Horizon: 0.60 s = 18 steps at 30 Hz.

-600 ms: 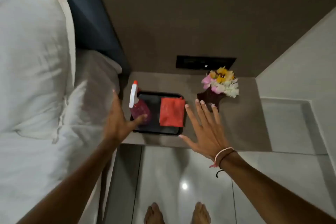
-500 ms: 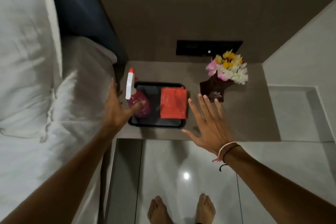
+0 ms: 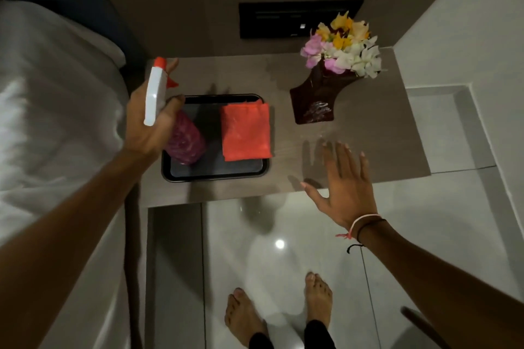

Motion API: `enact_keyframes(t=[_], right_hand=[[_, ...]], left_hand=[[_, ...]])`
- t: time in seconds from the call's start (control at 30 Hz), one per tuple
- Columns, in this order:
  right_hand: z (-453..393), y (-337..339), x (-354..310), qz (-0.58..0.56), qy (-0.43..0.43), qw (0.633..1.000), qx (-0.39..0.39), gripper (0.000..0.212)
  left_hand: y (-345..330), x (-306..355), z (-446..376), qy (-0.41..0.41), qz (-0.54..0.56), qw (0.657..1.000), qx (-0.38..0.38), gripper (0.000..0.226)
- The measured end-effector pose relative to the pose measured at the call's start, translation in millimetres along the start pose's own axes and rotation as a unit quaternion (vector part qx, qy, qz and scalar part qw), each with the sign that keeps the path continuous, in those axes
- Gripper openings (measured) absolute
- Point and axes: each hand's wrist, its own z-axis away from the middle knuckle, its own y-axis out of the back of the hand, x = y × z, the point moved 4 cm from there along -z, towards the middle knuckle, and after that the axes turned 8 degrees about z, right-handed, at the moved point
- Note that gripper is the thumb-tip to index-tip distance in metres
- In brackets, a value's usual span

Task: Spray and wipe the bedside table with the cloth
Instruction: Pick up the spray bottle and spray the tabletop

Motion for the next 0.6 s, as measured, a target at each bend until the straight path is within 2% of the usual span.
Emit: enact_keyframes(t=[0.17,0.3,0.4,0.6], right_hand=[[16,4,37,-0.009,-0.065,0.998,0.005,0.09],[22,15,62,0.008,-0.098,0.995,-0.004,0.09],[19,25,76,0.03,-0.085,0.996,0.008,0.093],[9,41,109,0.108,-0.013,0.993,0.038,0.104]], left_hand=[[-15,53,44,-0.079,-0.024,0.996,-0.025,0.037],[-50,83,95,-0.077,-0.007,0.994,-0.079,0.022],[-94,86,122,-0.032,0.027,0.991,-0.13,0.003],[-166,60,152,0.063,0.064,0.994,-0.068,0.025]])
